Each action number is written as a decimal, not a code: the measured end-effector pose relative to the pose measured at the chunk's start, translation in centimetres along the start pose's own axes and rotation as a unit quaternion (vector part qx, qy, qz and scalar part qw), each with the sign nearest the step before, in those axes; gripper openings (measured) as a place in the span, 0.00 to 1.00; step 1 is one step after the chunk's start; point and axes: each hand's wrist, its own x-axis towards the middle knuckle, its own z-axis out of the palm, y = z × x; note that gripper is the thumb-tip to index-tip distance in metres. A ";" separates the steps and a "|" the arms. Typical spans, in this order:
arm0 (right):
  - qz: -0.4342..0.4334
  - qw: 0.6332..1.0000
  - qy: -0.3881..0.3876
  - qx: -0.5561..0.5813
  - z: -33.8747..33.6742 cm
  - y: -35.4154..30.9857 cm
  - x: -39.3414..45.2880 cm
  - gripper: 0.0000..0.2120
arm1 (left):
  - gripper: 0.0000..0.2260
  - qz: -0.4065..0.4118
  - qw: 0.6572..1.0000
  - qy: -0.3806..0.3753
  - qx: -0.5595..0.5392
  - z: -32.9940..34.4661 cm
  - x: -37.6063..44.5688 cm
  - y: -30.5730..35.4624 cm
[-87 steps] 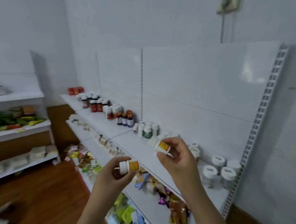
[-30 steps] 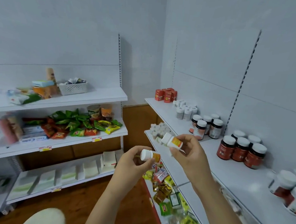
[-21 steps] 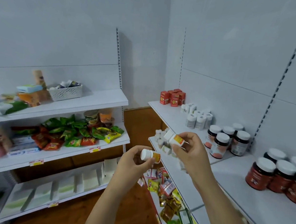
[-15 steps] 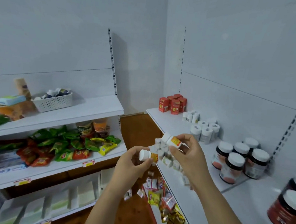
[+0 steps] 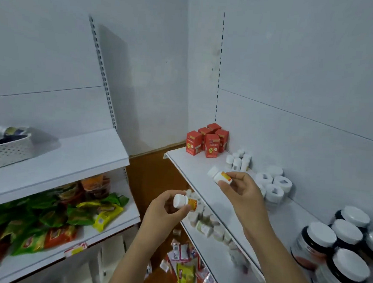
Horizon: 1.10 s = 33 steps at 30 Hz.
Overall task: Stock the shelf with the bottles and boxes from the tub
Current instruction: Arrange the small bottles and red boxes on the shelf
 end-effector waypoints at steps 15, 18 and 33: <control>0.091 0.969 0.206 0.098 5.3 5.4 14.6 0.09 | 0.12 0.032 0.983 -0.178 0.018 -1.6 24.8 -6.0; 0.135 0.956 0.240 0.098 5.2 7.1 15.3 0.11 | 0.12 0.031 0.977 -0.211 0.008 -0.1 27.3 -7.3; 0.227 0.851 0.263 0.395 3.6 11.2 19.1 0.10 | 0.15 0.116 0.937 -0.320 0.077 7.9 35.1 -9.7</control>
